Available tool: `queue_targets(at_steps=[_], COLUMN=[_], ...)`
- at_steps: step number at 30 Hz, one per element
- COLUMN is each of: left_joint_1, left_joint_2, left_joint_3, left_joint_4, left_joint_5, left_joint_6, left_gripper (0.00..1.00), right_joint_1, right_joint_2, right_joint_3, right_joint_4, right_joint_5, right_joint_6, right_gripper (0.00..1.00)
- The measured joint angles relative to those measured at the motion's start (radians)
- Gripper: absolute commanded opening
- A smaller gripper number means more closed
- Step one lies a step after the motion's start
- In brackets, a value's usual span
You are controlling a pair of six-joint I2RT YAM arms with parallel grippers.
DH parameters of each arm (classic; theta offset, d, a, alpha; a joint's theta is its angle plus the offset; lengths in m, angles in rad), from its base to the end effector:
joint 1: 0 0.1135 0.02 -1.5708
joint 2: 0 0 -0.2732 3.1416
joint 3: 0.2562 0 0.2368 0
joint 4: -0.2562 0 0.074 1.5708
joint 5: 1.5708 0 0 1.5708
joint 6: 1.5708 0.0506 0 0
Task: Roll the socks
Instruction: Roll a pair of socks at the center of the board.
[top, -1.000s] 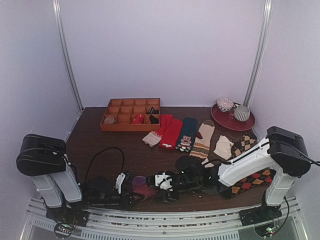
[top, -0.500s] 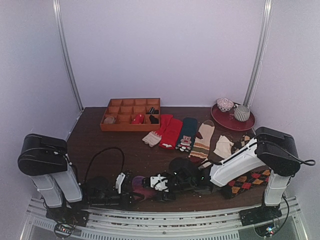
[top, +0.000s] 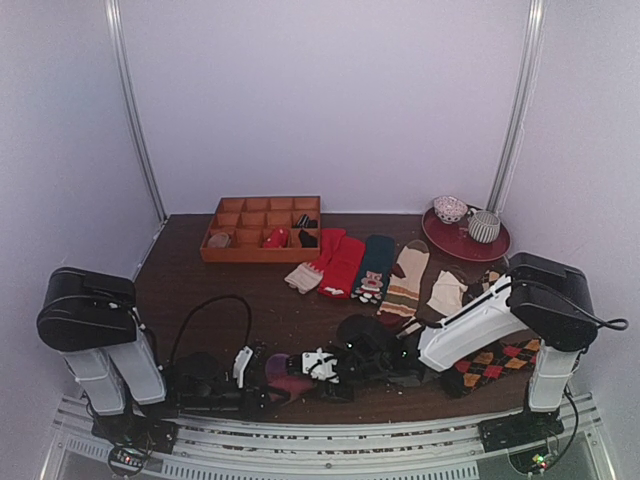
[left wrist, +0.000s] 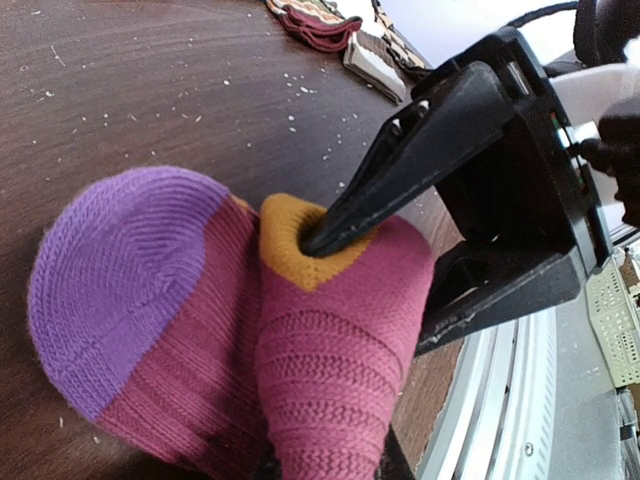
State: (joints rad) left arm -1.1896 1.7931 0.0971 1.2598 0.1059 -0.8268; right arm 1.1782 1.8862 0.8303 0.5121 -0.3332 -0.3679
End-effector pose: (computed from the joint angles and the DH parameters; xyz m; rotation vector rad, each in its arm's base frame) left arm 0.0783 -0.2098 0.0927 0.4902 2.2432 -1.3017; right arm 0.1278 0.3519 0.1404 -1.6741 1.4192 0.8233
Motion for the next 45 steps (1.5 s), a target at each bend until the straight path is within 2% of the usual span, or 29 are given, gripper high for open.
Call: queue_targets(at_steps=[2,3,4,6,9,10,11,12,20,23,27,32,34,38,43,45], left_joint_1=[0.003,0.003,0.005,0.005,0.003,0.001,-0.007,-0.014,-0.023,-0.049,-0.102,-0.108,-0.108,-0.108,-0.108,-0.108], left_joint_2=[0.0,0.0,-0.002,-0.016,-0.089,-0.124,-0.165,-0.217,-0.517,-0.587,-0.653,-0.658,-0.631,-0.522,-0.378,-0.333], left_joint_3=[0.003,0.004,0.005,0.006,0.014,0.02,0.028,0.039,0.045,0.01,-0.057,-0.085,-0.082,-0.058,-0.043,-0.043], left_joint_4=[0.0,-0.001,-0.002,-0.022,-0.119,-0.169,-0.224,-0.294,-0.695,-0.732,-0.671,-0.536,-0.481,-0.402,-0.305,-0.265], left_joint_5=[0.005,0.006,0.006,0.005,0.003,-0.002,-0.008,-0.017,-0.135,-0.2,-0.283,-0.282,-0.257,-0.199,-0.156,-0.149], left_joint_6=[0.004,0.006,0.008,0.016,0.05,0.068,0.081,0.101,0.209,0.257,0.354,0.514,0.559,0.616,0.631,0.628], left_gripper=[0.0,0.08,0.21,0.34,0.65,0.83,0.96,0.98,0.98,0.93,0.83,0.84,0.83,0.75,0.62,0.6], right_joint_1=[-0.003,-0.006,-0.009,-0.017,-0.027,-0.03,-0.032,-0.033,-0.046,-0.051,-0.064,-0.084,-0.089,-0.096,-0.101,-0.101], right_joint_2=[0.003,0.007,0.014,0.027,0.045,0.048,0.052,0.056,0.108,0.131,0.166,0.199,0.206,0.218,0.222,0.222], right_joint_3=[0.021,0.035,0.056,0.093,0.144,0.158,0.176,0.193,0.347,0.388,0.433,0.478,0.487,0.499,0.502,0.502], right_joint_4=[-0.034,-0.054,-0.081,-0.131,-0.198,-0.22,-0.25,-0.278,-0.528,-0.595,-0.66,-0.714,-0.725,-0.737,-0.739,-0.739], right_joint_5=[-0.016,-0.025,-0.037,-0.064,-0.105,-0.112,-0.12,-0.126,-0.243,-0.318,-0.396,-0.451,-0.462,-0.483,-0.494,-0.495], right_joint_6=[0.005,0.005,0.012,0.029,0.07,0.086,0.104,0.121,0.274,0.328,0.375,0.402,0.409,0.423,0.426,0.427], right_gripper=[0.34,0.32,0.31,0.29,0.29,0.29,0.29,0.3,0.31,0.31,0.31,0.31,0.31,0.3,0.31,0.31])
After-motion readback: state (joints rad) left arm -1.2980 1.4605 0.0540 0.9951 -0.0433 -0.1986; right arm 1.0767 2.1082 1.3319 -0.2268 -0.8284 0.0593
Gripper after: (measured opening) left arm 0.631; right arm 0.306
